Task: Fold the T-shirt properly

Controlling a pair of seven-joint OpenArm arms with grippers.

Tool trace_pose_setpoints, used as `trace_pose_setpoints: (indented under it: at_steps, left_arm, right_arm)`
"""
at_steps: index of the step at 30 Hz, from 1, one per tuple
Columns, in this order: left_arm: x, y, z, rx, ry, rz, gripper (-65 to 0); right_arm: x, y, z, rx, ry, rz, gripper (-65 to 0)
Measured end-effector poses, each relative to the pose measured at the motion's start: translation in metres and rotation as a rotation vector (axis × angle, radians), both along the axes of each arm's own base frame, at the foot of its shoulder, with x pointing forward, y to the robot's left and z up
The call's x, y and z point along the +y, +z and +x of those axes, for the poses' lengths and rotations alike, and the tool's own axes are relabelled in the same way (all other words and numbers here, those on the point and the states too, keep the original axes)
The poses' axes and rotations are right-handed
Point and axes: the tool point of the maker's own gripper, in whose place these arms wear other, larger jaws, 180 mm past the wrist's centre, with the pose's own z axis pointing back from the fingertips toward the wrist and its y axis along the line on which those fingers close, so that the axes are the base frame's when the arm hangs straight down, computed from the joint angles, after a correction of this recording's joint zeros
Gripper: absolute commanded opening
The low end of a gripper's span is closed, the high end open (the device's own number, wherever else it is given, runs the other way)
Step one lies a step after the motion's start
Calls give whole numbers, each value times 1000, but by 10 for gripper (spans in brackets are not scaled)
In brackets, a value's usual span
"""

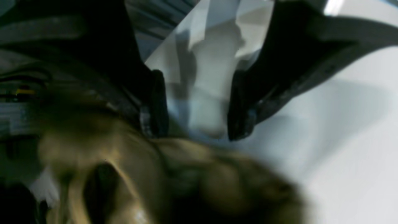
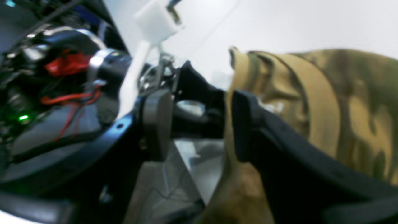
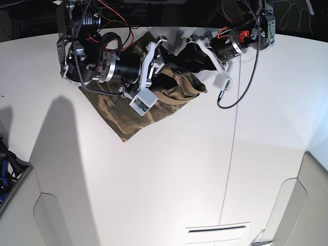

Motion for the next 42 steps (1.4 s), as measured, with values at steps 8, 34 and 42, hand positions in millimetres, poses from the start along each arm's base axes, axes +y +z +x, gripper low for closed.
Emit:
trace_pose_setpoints:
  at_steps: [8,34,42]
  left_arm:
    - [47,10,1,9,117,-30,-305]
    - [-46,72,1,-217,-125,-96,-385]
    - [-84,16,-25,-58,-190,-121,-385]
  right_arm:
    - [2,18,19,-71,-13,32,-345]
    - [-92,-50,109,-51,-400,-145,-650]
    - [-103,-111,97,108,-442,-130,-650]
